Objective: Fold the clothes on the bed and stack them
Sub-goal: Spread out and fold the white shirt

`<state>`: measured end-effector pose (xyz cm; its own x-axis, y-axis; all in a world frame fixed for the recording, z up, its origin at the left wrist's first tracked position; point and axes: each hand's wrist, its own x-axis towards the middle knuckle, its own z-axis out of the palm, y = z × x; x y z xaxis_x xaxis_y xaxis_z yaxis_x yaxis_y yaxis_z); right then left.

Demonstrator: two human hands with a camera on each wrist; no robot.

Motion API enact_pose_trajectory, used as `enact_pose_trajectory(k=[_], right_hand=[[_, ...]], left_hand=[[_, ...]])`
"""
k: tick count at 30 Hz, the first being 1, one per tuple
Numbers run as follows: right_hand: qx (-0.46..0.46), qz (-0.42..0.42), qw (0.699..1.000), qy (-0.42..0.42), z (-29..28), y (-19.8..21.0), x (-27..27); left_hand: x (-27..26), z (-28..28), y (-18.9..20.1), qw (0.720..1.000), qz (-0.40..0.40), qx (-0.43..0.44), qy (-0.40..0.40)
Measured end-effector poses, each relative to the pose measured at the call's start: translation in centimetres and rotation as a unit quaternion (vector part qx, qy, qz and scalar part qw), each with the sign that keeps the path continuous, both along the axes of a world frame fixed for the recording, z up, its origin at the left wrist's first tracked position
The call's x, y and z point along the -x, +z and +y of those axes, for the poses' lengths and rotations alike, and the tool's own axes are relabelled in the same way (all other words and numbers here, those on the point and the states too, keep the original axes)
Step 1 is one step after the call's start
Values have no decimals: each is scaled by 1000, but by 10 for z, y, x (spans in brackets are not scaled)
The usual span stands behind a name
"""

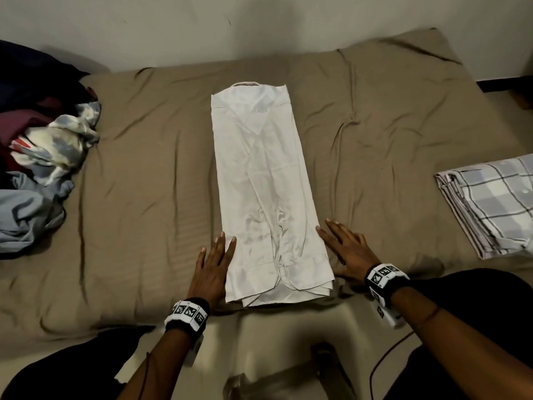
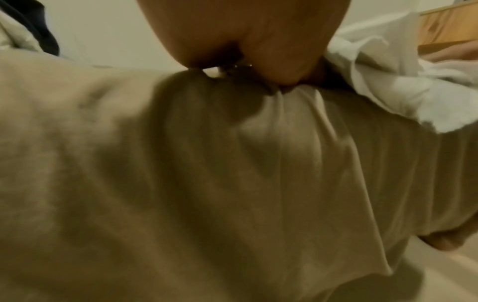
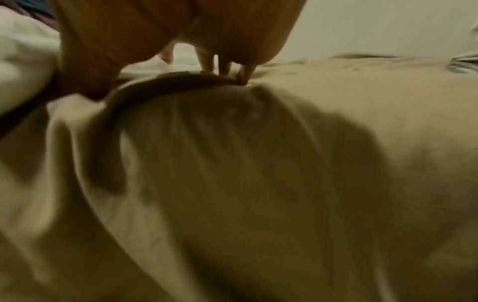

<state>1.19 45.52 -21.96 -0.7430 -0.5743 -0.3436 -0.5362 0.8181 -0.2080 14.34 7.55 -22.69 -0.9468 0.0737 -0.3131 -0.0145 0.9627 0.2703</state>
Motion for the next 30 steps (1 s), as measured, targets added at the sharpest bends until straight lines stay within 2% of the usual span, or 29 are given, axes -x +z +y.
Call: enact_pose_trajectory(k=[3,6,11,13,17,21,22,28,30], right_hand=[[-1,48,998,28,-12,-8,-5],[14,54,997,46,-22,-2,-14],[8,88,982,168,-23,1,-13],[-7,62,978,200,-23,1,-11],[21,4,983,184,-18,5,-16],[100,-48,981,161,-7,21,-34],[125,-68,978,150,-3,27,-38],[253,-142,946,147,11,71,-59],[300,-206,925,111,0,105,-51]], left_hand=[[6,8,-6,997,58,44,4],[7,16,-13,993,106,49,-5],[2,1,-14,979,61,85,-174],[0,-4,-11,973,58,74,-212],[-6,-7,8,964,94,17,-249],[-22,-3,32,963,40,-53,-260],[-31,0,37,963,50,-63,-257],[-71,4,91,959,120,-75,-244],[-64,1,116,963,97,-156,-196]])
